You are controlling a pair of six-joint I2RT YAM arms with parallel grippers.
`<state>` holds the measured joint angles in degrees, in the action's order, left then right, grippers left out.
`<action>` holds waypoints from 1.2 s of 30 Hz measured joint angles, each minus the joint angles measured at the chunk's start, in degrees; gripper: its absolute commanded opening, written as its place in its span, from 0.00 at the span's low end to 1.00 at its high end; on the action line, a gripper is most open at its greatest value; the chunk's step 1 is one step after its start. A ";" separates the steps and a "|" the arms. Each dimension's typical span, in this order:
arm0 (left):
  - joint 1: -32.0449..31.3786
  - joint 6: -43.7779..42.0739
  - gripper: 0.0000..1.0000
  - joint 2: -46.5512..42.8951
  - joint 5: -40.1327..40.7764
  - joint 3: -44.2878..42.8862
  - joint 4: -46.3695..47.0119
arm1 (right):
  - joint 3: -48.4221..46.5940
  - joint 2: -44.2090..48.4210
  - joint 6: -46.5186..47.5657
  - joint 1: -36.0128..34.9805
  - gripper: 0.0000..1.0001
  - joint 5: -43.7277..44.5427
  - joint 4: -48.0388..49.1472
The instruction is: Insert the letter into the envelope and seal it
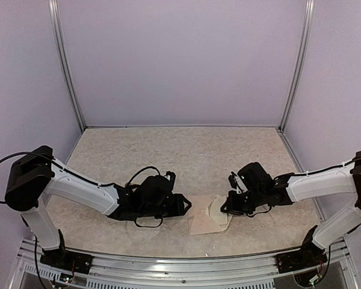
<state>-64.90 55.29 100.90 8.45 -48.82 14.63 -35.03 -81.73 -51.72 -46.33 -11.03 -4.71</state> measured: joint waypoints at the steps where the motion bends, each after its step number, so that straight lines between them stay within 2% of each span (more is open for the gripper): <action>1: 0.17 0.09 0.41 -0.02 -0.02 0.24 0.02 | 0.00 -0.02 0.00 0.00 0.00 0.17 -0.37; 18: 0.39 2.73 0.27 7.08 -4.79 1.29 6.51 | -1.44 -4.39 0.04 0.00 0.00 -0.37 -1.29; 36: 0.48 3.85 0.24 8.15 -5.66 1.29 8.70 | -1.57 -8.79 -0.07 -0.02 0.00 -4.11 4.66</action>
<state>-64.42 59.13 109.06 2.79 -47.53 23.33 -36.60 -90.52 -51.79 -46.35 -15.14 -0.05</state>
